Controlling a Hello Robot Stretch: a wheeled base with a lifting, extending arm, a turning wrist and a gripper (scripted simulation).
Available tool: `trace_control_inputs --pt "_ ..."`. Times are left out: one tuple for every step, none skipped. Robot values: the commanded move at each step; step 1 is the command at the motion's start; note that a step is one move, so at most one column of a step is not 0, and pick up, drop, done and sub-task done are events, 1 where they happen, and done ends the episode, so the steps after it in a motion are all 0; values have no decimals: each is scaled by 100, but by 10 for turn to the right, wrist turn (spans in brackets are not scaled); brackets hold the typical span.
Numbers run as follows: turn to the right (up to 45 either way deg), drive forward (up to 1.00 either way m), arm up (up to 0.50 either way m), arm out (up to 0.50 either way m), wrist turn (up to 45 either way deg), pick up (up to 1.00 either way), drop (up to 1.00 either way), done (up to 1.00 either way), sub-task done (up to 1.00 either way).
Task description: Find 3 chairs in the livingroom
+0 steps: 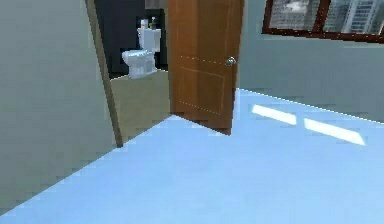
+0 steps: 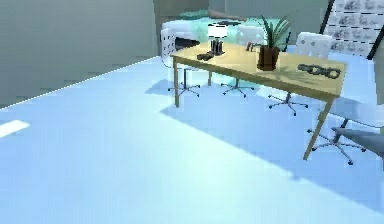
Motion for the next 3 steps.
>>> trace_control_inputs --pt "-60 0 0 0 0 0 0 0 0" --pt "0 100 0 0 0 0 0 0 0" --pt "0 75 0 0 0 0 0 0 0"
